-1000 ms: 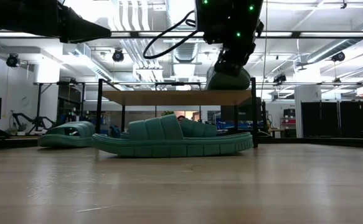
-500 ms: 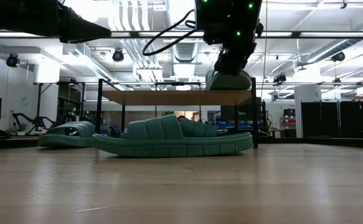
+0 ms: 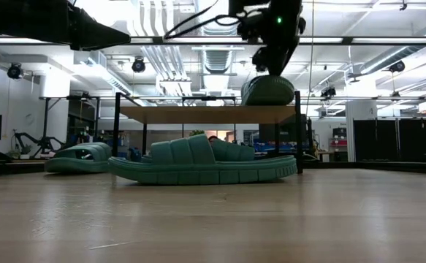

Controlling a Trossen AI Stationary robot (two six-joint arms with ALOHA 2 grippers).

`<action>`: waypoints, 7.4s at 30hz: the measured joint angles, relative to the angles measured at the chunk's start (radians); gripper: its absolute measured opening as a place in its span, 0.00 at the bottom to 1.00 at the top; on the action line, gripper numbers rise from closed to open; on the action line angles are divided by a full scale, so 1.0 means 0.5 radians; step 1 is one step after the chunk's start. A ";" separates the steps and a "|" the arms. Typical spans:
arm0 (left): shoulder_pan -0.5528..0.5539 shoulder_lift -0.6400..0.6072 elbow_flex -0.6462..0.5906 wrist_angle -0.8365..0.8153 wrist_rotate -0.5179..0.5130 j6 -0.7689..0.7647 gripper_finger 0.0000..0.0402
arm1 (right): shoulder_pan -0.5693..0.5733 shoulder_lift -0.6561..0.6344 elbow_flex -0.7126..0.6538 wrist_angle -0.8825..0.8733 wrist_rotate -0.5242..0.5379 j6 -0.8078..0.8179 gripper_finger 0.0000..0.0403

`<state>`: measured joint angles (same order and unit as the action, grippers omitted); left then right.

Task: Pick and place slides into the shelf
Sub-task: Put the top right green slide on the shelf, then put the bottom green slide on the shelf

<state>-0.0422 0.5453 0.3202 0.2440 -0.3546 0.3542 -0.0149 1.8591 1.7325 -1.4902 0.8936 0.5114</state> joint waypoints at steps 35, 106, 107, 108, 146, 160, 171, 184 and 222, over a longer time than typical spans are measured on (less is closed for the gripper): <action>0.002 -0.034 0.000 -0.021 -0.006 0.001 0.38 | 0.866 -0.079 -0.570 0.174 0.361 -0.249 0.31; 0.002 -0.036 0.000 -0.060 -0.006 0.002 0.38 | 0.370 -0.212 -0.693 0.842 0.293 -0.386 0.07; 0.002 -0.036 0.000 -0.059 -0.006 0.002 0.38 | 0.371 -0.212 -0.676 0.841 0.292 -0.376 0.07; 0.002 -0.035 0.000 -0.059 -0.006 0.002 0.38 | 0.373 -0.212 -0.659 0.835 0.294 -0.364 0.07; 0.002 -0.035 0.000 -0.075 -0.006 0.002 0.38 | 0.422 -0.210 -0.447 0.311 -0.022 -0.028 0.16; 0.002 -0.035 0.000 -0.076 -0.005 0.002 0.38 | 0.372 -0.209 -0.445 0.362 -0.177 -0.027 0.38; 0.002 -0.035 0.000 -0.089 -0.006 0.001 0.38 | 0.369 -0.209 -0.436 0.384 -0.320 -0.027 0.48; 0.000 -0.035 0.000 -0.089 -0.006 0.001 0.38 | 0.369 -0.209 -0.432 0.382 -0.436 -0.131 0.48; 0.002 -0.016 0.001 -0.033 -0.005 0.003 0.38 | 0.675 -1.354 -2.121 3.842 -0.991 -1.790 0.48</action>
<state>-0.0414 0.5373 0.3207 0.2276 -0.3572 0.3558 0.3224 1.1822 0.6719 0.4308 0.3983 -0.3835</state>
